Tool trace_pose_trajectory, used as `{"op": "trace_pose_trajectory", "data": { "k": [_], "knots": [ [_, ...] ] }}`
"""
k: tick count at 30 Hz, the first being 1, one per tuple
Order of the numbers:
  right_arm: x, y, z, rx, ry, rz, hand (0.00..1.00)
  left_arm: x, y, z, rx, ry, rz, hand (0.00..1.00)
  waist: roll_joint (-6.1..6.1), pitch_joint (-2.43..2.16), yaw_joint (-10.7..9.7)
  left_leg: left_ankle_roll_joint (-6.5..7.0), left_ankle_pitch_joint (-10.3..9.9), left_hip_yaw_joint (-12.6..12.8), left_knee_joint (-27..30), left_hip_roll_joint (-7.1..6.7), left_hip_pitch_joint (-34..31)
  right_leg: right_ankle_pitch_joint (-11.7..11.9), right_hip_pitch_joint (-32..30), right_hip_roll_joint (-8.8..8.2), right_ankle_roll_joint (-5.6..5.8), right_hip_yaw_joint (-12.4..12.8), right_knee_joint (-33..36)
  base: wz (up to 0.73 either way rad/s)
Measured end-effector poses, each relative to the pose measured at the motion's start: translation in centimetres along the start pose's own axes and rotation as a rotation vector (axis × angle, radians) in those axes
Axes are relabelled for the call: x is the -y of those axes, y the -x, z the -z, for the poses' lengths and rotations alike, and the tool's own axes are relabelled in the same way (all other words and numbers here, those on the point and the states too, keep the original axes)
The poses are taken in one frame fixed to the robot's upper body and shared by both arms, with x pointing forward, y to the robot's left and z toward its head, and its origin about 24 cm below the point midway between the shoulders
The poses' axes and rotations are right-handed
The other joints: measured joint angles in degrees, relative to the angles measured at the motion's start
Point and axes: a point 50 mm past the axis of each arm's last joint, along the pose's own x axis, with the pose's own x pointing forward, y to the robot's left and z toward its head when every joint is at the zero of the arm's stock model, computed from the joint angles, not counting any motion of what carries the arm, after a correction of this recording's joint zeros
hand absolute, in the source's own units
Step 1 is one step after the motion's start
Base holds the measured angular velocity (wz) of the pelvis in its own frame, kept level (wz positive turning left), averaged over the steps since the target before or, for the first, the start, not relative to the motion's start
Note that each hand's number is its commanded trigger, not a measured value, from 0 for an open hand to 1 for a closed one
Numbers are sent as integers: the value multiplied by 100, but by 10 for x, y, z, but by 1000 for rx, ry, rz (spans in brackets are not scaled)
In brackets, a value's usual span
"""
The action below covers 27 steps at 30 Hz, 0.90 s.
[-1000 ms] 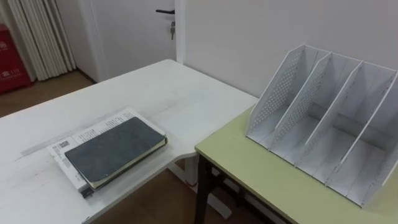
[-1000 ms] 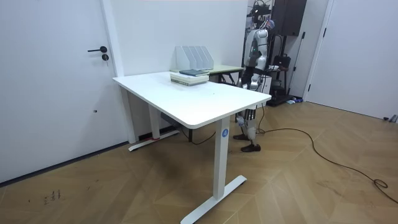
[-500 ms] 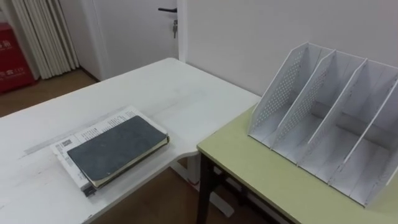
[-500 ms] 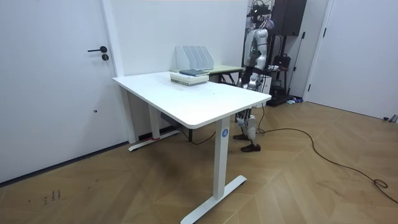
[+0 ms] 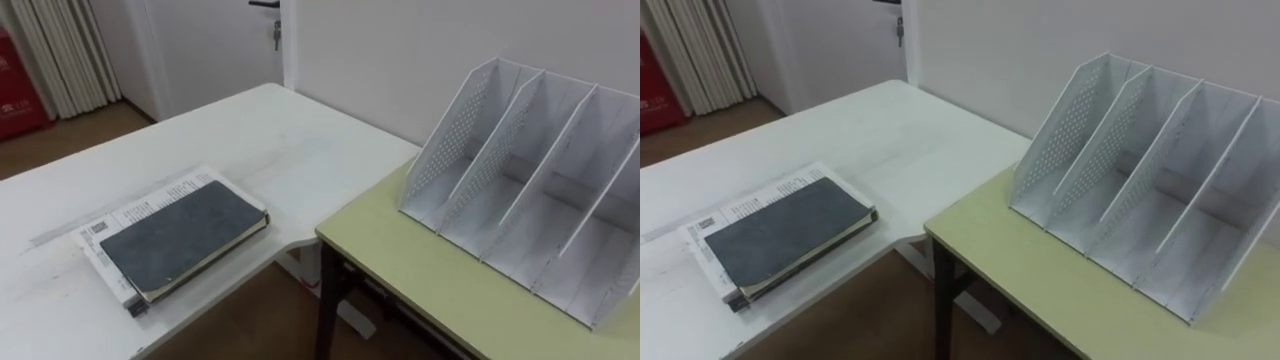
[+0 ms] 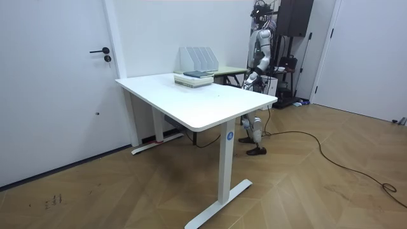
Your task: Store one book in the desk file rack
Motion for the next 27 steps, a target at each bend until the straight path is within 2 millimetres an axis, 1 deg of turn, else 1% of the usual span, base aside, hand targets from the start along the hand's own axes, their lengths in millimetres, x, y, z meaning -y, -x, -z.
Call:
{"op": "trace_pose_trajectory", "data": {
  "k": [1, 2, 3, 4, 5, 6, 8, 9, 11, 12, 13, 14, 16, 17, 19, 22, 23, 26, 27],
  "knots": [
    [4, 0, -2, 11, 6, 12, 0, -2, 0, -12, 64, -19, -12, 0, 35, 3, 2, 0, 0, -12, -6, -1, -2, 5, 10, 5, 3, 44, 1, -19],
    [7, 0, -3, 24, 8, 21, 0, -4, 0, -19, 108, -46, -18, 0, 47, -5, -5, 0, 0, -14, -4, -1, 24, 7, 19, 14, 2, 94, 1, -23],
    [8, 0, -3, 26, 9, 23, 0, -5, 0, -22, 123, -60, -21, 0, 47, -5, -29, 0, 0, -17, -4, 0, 35, 7, 25, 16, 2, 101, 2, -18],
    [9, 0, -6, 38, 10, 28, 0, -5, 1, -29, 157, -69, -24, 0, 58, -12, -100, 0, 0, -36, -1, 2, 35, 8, 29, 18, 0, 94, -1, -3],
    [10, 0, -7, 42, 15, 31, 0, -5, 1, -34, 177, -76, -23, 0, 58, -10, -141, 0, 0, -37, -4, 3, 29, 8, 28, 18, 0, 85, -2, 8],
    [10, 0, -7, 39, 17, 35, 0, -3, 2, -42, 216, -97, -16, 0, 68, -9, -192, 0, 0, -19, -9, 3, 18, 8, 25, 15, 0, 56, -1, 9],
    [9, 0, -6, 32, 31, 44, 0, 4, 4, -57, 284, -147, 2, 0, 41, 6, -210, 0, 0, -15, -10, 3, 13, 8, 12, 17, 0, 55, -2, 2],
    [9, 0, -7, 34, 36, 47, 0, 5, 5, -60, 299, -165, 3, 0, 49, 1, -229, 0, 0, -13, -9, 4, 10, 8, 12, 17, 0, 53, -2, 0],
    [11, -1, -12, 46, 52, 56, 0, 5, 9, -74, 373, -223, -4, 0, 22, 7, -345, 0, 0, -12, -7, 3, -17, 8, 2, 7, 0, 27, -8, 9],
    [11, -1, -12, 48, 55, 57, 0, 5, 11, -80, 401, -238, -3, 0, 4, 8, -346, 0, 0, -9, -7, 3, -39, 8, -7, 4, 0, 10, -16, 17],
    [12, -1, -14, 51, 59, 57, 0, 4, 15, -92, 463, -258, -9, 0, -27, 12, -345, 0, 0, 9, -6, 2, -72, 9, -14, -6, 0, -39, -26, 16],
    [12, -1, -14, 53, 60, 59, 0, 4, 19, -102, 512, -273, -9, 0, -39, 5, -341, 0, 0, 31, -5, 2, -79, 12, -14, -8, 5, -47, -31, 13],
    [13, -1, -17, 61, 61, 61, 0, 5, 24, -113, 563, -301, -9, 0, -30, -7, -337, 0, 0, 21, -1, -1, -76, 17, 2, -8, 9, -42, -53, 0],
    [14, -1, -17, 63, 61, 61, 0, 6, 26, -118, 588, -337, -8, 0, -4, -24, -343, 1, 1, 8, -1, 2, -74, 45, 28, 1, 9, -48, -101, 0],
    [13, -1, -19, 65, 79, 59, 0, 9, 28, -120, 614, -396, -4, 0, 33, -33, -347, 1, 1, -17, -3, 3, -60, 53, 44, 5, 9, -43, -106, 0],
    [10, -1, -17, 56, 118, 48, 0, 19, 33, -122, 649, -468, 30, 0, 69, -25, -376, 1, 1, -36, -2, 3, -63, 53, 57, 5, 10, -69, -110, 5],
    [8, -1, -15, 49, 128, 42, 0, 22, 36, -126, 674, -498, 40, 0, 79, -18, -375, 1, 1, -39, 0, 4, -80, 53, 51, 3, 10, -86, -112, 9],
    [7, -1, -13, 37, 137, 36, 0, 21, 46, -140, 749, -539, 8, 0, 75, 0, -374, 2, 1, -47, 0, 3, -99, 53, 32, 0, 10, -99, -114, 2],
    [7, -1, -12, 35, 137, 36, 0, 20, 47, -142, 761, -538, 1, 0, 74, 0, -374, 2, 1, -47, 0, 4, -97, 53, 32, 0, 9, -97, -114, 0]
  ]
}}
